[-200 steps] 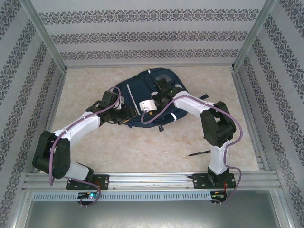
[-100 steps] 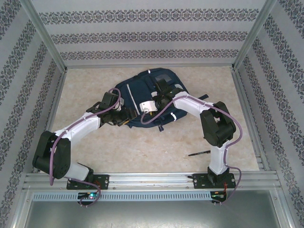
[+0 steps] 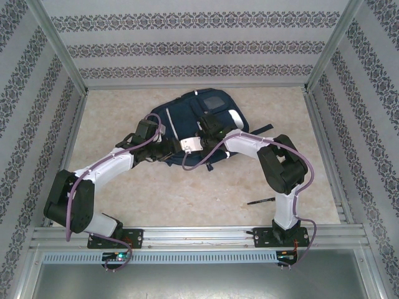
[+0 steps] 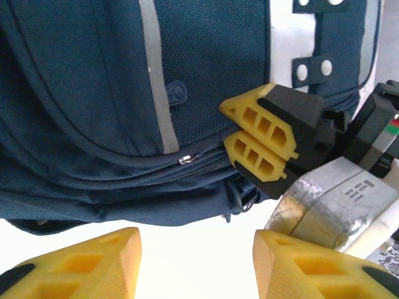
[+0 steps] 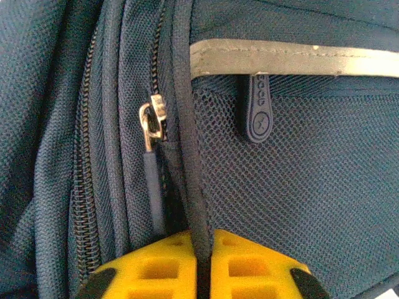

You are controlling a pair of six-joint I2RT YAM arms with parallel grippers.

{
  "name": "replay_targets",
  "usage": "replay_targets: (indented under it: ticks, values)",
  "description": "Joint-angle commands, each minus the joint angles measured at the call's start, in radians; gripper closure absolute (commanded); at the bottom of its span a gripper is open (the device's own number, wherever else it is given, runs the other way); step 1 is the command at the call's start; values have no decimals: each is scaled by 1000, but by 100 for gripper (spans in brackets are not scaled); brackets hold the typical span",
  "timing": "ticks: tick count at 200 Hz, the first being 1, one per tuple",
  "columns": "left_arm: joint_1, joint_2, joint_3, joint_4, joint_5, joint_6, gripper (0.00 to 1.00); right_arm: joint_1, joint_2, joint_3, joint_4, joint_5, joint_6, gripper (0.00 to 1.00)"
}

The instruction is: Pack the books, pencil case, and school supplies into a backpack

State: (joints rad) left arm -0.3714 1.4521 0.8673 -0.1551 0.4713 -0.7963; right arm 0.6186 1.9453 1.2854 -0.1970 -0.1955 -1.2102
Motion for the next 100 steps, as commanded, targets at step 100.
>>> replay_targets:
  ticks: [100]
  values:
    - [-78, 69, 33, 117, -141, -45, 51, -26, -122, -33, 140, -470, 408, 100]
